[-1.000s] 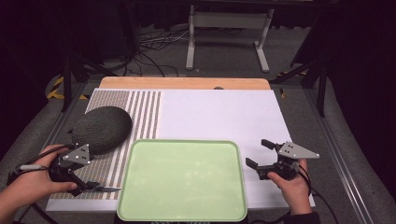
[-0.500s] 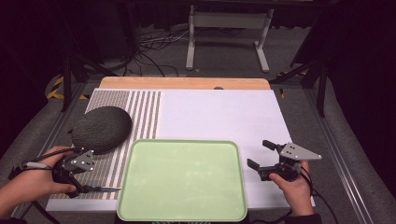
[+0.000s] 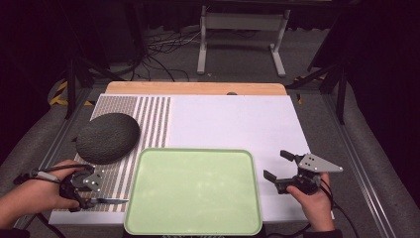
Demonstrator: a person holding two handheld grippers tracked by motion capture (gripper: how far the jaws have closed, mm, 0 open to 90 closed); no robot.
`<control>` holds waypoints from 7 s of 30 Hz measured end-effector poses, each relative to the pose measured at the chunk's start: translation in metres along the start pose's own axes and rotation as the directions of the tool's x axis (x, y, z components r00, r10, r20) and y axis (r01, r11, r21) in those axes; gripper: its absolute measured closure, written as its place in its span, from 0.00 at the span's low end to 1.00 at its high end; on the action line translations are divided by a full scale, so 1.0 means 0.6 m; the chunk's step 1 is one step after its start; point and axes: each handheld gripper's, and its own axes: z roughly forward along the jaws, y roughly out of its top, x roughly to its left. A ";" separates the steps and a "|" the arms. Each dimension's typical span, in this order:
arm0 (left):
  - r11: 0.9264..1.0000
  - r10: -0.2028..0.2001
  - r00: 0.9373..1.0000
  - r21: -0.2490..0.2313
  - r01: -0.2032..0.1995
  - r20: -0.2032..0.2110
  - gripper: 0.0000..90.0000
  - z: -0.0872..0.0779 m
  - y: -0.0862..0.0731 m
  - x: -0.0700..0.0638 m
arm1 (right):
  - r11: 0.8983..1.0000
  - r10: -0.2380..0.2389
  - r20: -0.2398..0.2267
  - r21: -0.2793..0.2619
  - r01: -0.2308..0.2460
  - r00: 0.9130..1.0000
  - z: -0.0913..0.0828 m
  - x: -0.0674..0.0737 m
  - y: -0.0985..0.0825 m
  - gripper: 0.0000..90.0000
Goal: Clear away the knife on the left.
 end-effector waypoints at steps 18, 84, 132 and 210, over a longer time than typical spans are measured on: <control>0.993 0.061 0.996 0.096 -0.067 0.063 0.78 0.031 -0.011 0.012 | 1.000 0.009 0.004 0.000 -0.009 1.000 -0.007 0.000 -0.006 0.05; 0.763 -0.562 0.790 -0.215 0.609 0.245 0.87 -0.078 0.041 0.023 | 1.000 0.018 0.002 0.008 -0.018 1.000 -0.005 -0.005 -0.009 0.05; 0.719 -0.515 0.750 -0.267 0.642 0.415 0.87 -0.007 0.183 0.004 | 1.000 0.015 0.000 0.018 -0.015 1.000 -0.007 -0.007 -0.011 0.05; 0.730 -0.326 0.906 -0.537 0.422 0.269 0.80 0.033 0.214 -0.006 | 0.999 0.030 -0.016 0.028 -0.030 0.999 -0.001 -0.007 -0.018 0.05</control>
